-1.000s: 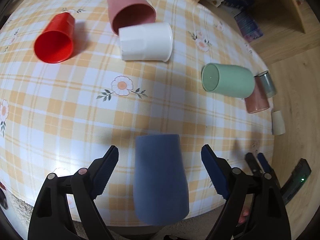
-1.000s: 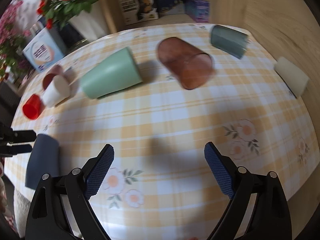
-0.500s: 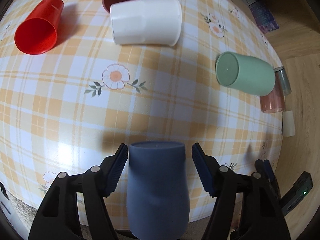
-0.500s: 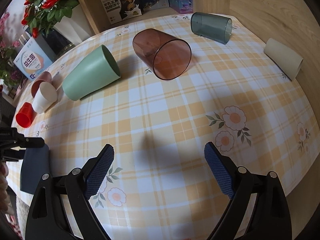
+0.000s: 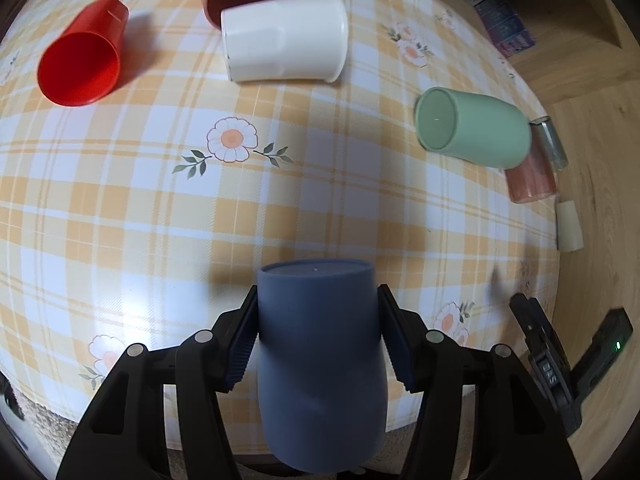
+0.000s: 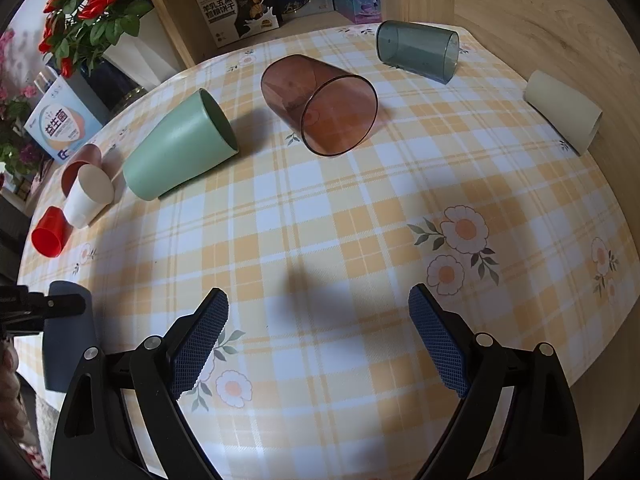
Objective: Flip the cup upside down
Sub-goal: 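Rotate the left tool to turn the blue cup rim-down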
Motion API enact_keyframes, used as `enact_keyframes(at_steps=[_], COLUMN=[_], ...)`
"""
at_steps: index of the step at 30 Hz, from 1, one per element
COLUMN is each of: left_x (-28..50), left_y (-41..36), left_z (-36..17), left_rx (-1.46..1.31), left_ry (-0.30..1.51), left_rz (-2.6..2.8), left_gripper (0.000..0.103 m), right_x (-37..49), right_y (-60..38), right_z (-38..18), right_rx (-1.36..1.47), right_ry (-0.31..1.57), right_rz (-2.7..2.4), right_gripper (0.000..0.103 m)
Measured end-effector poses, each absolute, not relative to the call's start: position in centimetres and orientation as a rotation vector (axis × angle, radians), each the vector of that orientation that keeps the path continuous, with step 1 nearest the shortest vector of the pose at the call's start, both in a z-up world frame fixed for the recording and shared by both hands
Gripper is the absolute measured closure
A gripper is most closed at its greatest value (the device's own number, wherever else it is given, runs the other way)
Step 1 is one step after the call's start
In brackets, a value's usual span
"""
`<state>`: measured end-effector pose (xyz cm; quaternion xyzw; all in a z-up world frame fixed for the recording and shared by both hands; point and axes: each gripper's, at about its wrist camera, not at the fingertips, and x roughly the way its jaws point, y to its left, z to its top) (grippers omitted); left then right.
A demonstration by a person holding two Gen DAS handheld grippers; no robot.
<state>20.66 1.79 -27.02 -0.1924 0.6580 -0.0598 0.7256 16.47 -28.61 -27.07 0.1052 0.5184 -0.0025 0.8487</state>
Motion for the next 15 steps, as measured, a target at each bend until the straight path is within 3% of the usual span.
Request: enact_keyframes(at_steps=[15], left_x=[13.5], left_y=[6.8], left_z=[-21.9], left_rx=[-0.373], left_ry=[1.24], left_rz=[-0.132], left_gripper=[0.048], right_x=[16.4], right_y=[-27.0], right_z=[-27.0], right_rx=[0.223], right_ry=[1.112], right_rz=[0.018], right_gripper=[0.014])
